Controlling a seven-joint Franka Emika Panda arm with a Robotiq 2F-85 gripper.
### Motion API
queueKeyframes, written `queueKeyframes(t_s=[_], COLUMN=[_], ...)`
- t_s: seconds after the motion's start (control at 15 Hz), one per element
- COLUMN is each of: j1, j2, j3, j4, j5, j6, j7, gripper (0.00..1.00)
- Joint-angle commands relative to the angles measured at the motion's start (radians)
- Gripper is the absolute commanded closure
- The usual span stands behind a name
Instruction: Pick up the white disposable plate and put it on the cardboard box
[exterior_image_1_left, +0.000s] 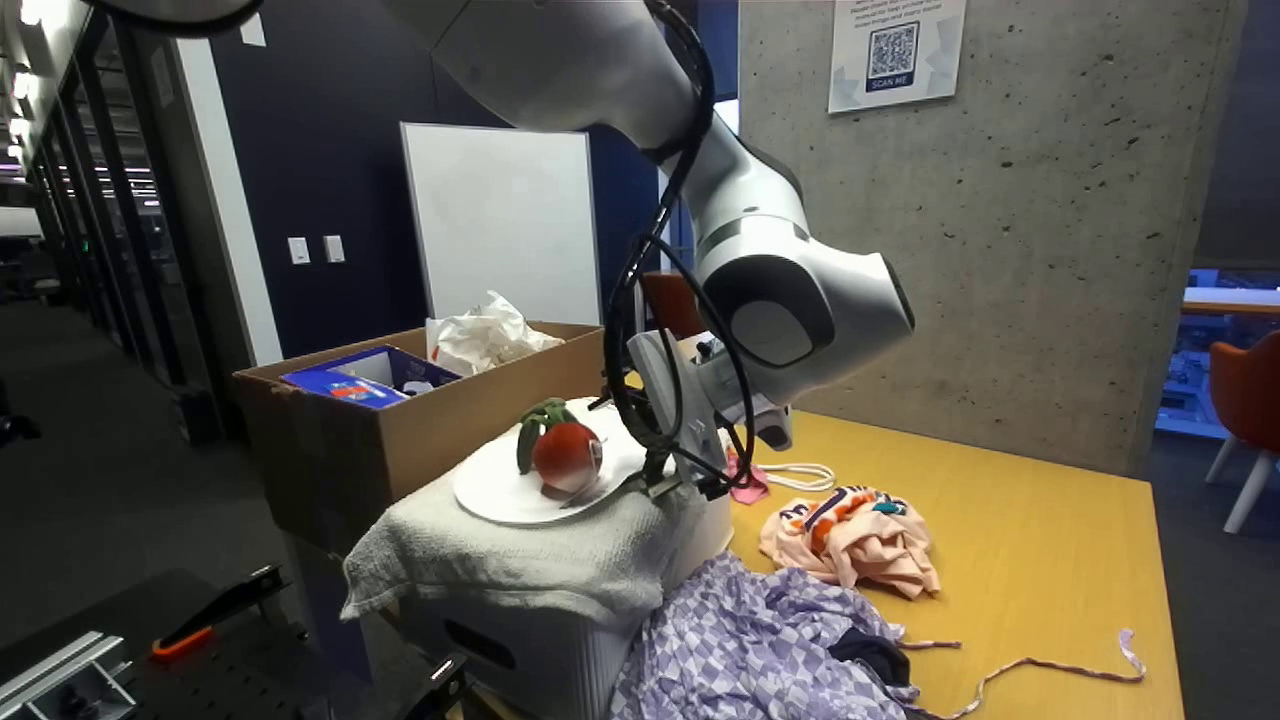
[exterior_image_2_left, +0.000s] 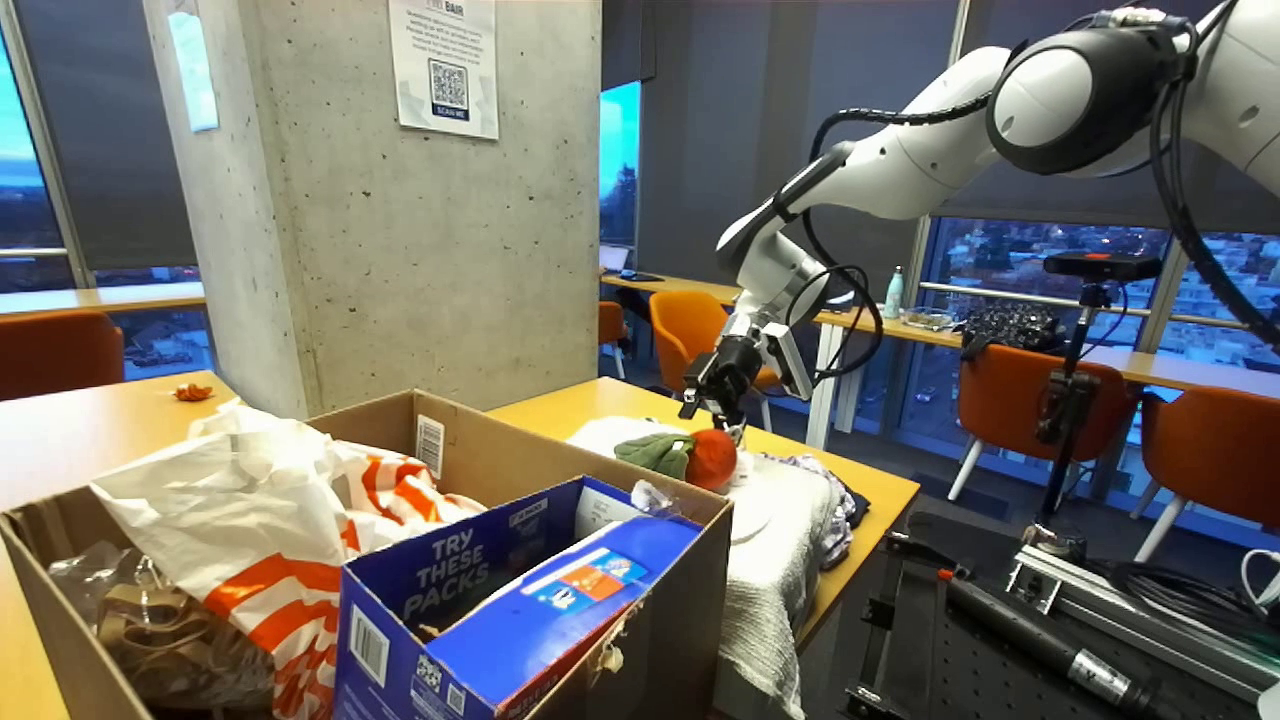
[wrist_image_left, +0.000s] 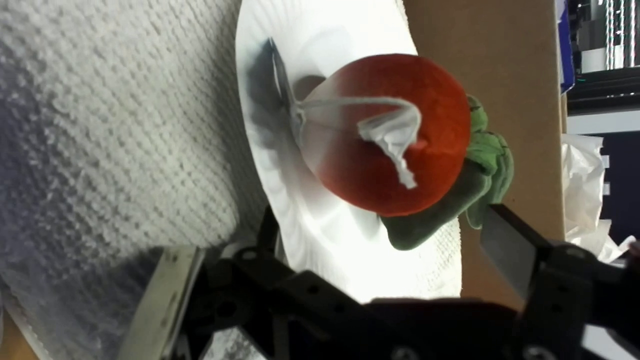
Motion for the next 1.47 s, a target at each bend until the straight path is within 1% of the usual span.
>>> queueKeyframes(t_s=[0.0, 0.27, 0.33, 0.4, 0.53, 0.67, 0.73, 0.8, 0.87, 1.13, 1.2, 1.4], j1=[-0.010, -0.007, -0.006, -0.005, -0.005, -0.005, -0.005, -0.005, -0.005, -0.006, -0.007, -0.008], j2=[0.029, 0.033, 0.032, 0.032, 0.032, 0.032, 0.032, 0.031, 0.031, 0.029, 0.030, 0.034], j3=[0.007, 0.008, 0.008, 0.009, 0.011, 0.012, 0.012, 0.013, 0.013, 0.014, 0.014, 0.013], j4=[0.041, 0.045, 0.043, 0.043, 0.043, 0.042, 0.041, 0.040, 0.039, 0.038, 0.038, 0.041], j5=[0.019, 0.022, 0.022, 0.022, 0.022, 0.021, 0.021, 0.020, 0.020, 0.019, 0.019, 0.019], j6=[0.002, 0.027, 0.037, 0.045, 0.053, 0.063, 0.066, 0.072, 0.077, 0.078, 0.078, 0.075], j7=[0.027, 0.042, 0.042, 0.042, 0.043, 0.043, 0.042, 0.042, 0.041, 0.039, 0.040, 0.043], gripper=[0.00, 0.00, 0.04, 0.26, 0.32, 0.46, 0.55, 0.62, 0.71, 0.98, 1.00, 1.00])
